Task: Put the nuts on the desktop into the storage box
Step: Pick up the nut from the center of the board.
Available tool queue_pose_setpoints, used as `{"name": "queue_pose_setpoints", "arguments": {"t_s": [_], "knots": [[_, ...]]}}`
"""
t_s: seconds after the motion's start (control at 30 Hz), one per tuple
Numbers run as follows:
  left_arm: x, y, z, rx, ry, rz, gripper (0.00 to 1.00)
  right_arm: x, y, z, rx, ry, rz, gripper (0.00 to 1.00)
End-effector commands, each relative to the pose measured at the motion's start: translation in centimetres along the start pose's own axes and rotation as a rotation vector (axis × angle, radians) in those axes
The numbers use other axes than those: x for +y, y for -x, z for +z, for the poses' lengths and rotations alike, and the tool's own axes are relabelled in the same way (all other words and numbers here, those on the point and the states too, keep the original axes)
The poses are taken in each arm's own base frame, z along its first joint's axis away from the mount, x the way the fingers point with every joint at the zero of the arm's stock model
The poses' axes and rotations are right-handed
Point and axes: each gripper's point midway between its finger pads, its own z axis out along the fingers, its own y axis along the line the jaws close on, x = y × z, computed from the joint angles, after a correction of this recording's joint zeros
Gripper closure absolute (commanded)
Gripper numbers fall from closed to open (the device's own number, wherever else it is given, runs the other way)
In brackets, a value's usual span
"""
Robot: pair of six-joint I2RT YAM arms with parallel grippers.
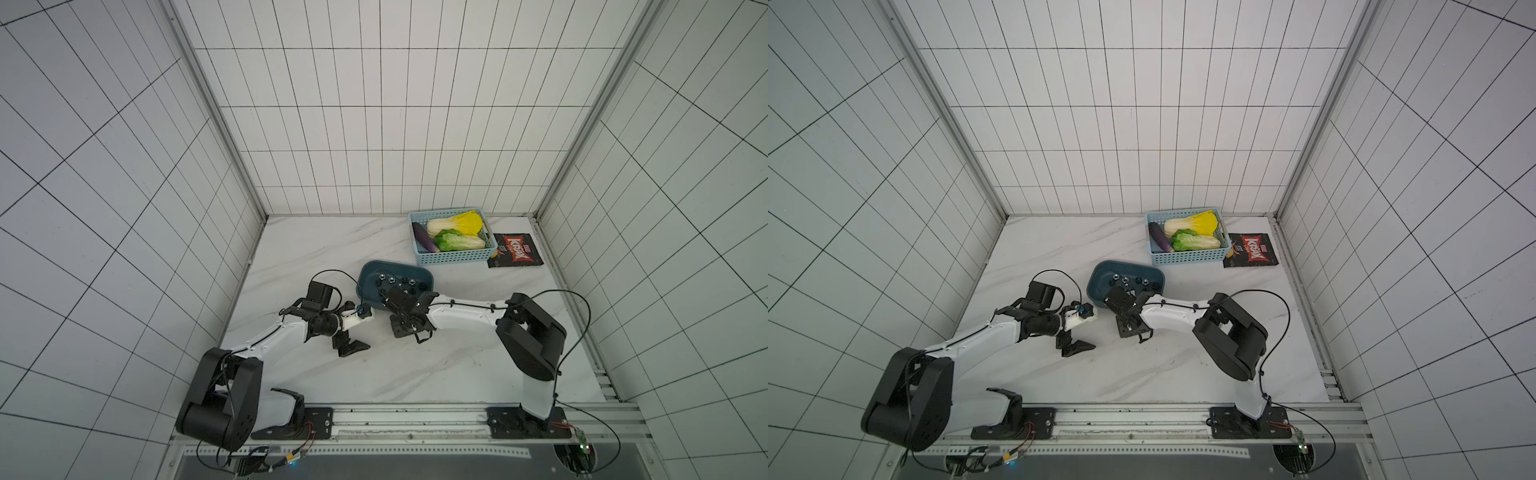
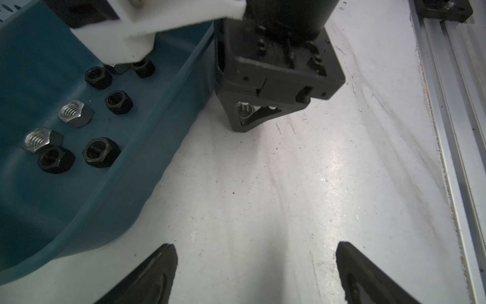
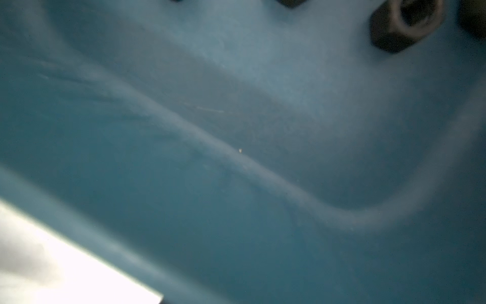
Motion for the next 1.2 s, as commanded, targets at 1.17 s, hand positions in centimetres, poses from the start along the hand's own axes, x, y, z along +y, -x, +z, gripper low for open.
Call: {"name": "queue_pose_setpoints", "arguments": {"t_s": [1.17], "knots": [[-0.1,0.2,0.0,-0.001,0.005,0.034,0.02,-0.1,-0.3,0.6,0.053,-0.078,-0.028,0.62]]}}
